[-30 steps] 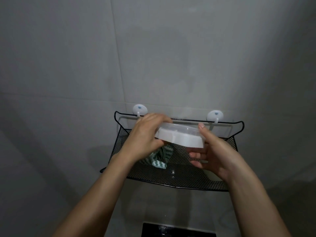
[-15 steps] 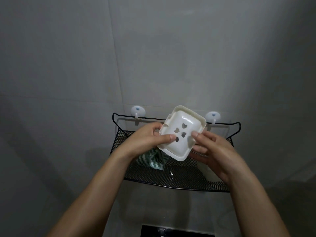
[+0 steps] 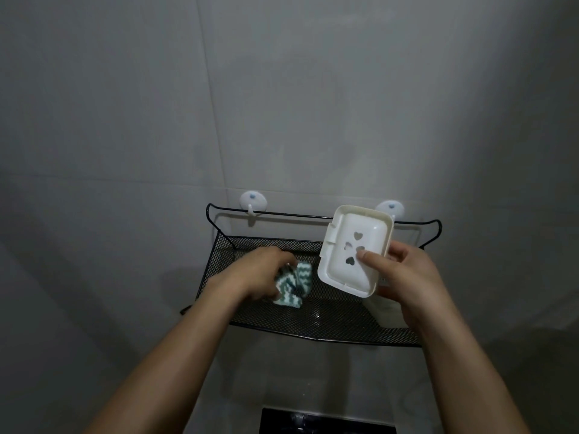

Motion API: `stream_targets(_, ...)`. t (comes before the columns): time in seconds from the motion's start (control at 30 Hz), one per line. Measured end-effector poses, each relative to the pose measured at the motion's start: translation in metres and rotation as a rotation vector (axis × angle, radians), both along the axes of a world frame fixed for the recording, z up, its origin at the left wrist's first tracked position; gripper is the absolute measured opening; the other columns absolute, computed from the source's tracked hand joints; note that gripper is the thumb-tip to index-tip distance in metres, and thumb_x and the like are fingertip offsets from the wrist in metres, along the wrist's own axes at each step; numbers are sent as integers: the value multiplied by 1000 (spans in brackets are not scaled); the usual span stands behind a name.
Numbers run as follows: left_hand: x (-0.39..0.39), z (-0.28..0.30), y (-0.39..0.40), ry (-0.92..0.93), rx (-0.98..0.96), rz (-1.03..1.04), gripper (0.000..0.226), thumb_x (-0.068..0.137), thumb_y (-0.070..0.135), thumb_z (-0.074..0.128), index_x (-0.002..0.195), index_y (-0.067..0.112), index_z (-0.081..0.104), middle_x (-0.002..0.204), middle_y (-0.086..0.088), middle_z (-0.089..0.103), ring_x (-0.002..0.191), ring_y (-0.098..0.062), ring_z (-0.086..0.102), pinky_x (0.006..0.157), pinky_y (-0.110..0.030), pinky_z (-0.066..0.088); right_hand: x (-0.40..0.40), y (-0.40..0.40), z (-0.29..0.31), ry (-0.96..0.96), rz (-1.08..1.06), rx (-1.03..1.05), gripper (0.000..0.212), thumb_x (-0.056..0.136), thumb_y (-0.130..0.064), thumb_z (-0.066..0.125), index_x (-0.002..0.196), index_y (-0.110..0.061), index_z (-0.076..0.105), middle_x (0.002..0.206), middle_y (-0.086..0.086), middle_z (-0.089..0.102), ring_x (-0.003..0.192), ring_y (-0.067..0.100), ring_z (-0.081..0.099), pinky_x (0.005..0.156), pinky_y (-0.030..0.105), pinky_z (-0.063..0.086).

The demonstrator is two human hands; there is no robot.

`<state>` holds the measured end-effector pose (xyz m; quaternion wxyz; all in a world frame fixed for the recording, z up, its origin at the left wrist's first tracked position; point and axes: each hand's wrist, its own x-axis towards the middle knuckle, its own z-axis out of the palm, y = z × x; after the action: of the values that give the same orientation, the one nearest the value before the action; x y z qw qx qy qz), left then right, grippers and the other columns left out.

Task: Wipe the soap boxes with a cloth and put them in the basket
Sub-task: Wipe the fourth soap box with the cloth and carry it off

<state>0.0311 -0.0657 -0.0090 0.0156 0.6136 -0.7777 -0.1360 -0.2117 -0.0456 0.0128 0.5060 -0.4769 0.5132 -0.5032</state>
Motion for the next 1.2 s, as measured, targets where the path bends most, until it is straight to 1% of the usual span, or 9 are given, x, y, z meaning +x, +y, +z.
stream_targets(0.13,2,-10,-11,26,48,167,76,71,13,83,137,22,46,130,-5,58,114,-24,57,85,-33,50,-4,-2,-3,4,-15,-5,22,81,-9,78,101,-8,70,80,3,78,68,18,75,52,31,59)
stream_targets(0.27,0,-8,-12,36,114,186,60,76,14,81,131,21,59,124,-3,63,105,-21,62,83,-32,55,-6,-1,-5,34,-17,-24,28,80,-12,80,106,-9,71,85,5,78,75,22,76,62,36,59)
stream_targets(0.4,0,11,4,49,-58,197,21,81,22,74,102,25,71,100,2,70,94,-17,62,83,-32,47,-10,-1,-5,65,-30,-34,33,79,-16,82,109,-14,68,88,4,78,77,21,76,65,37,60)
stream_targets(0.47,1,27,16,170,-231,195,8,82,23,71,89,24,67,89,5,67,89,-17,63,69,-28,41,-12,-1,-5,89,-52,-48,32,78,-18,82,107,-16,68,85,2,78,75,18,76,67,38,61)
stream_targets(0.6,-14,55,40,368,-652,147,15,79,19,73,93,17,67,88,6,62,80,-11,53,65,-20,32,-8,-3,-5,102,-37,-67,33,78,-19,82,108,-16,68,85,0,78,76,18,76,71,41,61)
stream_targets(0.7,-34,68,50,406,-822,125,21,78,16,72,99,16,67,89,5,62,79,-10,52,66,-10,33,0,-4,-4,72,-7,-84,34,78,-17,83,108,-14,68,86,3,78,77,19,76,67,37,60)
stream_targets(0.87,-61,64,52,327,-738,177,40,83,23,67,123,20,67,101,-2,60,93,-25,60,77,-38,50,13,-2,0,23,59,-124,35,79,-5,80,110,-13,67,88,2,78,77,18,76,57,27,56)
stream_targets(1.0,-69,58,51,247,-698,205,38,90,23,59,128,17,62,100,-3,52,95,-24,56,76,-38,47,13,-1,1,51,111,-145,39,80,3,75,115,-13,67,90,3,78,79,18,76,56,26,56)
stream_targets(1.2,-76,69,49,213,-673,17,49,89,22,61,136,35,55,104,2,45,100,-21,48,81,-34,33,12,0,0,52,205,-164,31,82,7,71,104,-14,71,89,3,79,76,16,75,56,20,53)
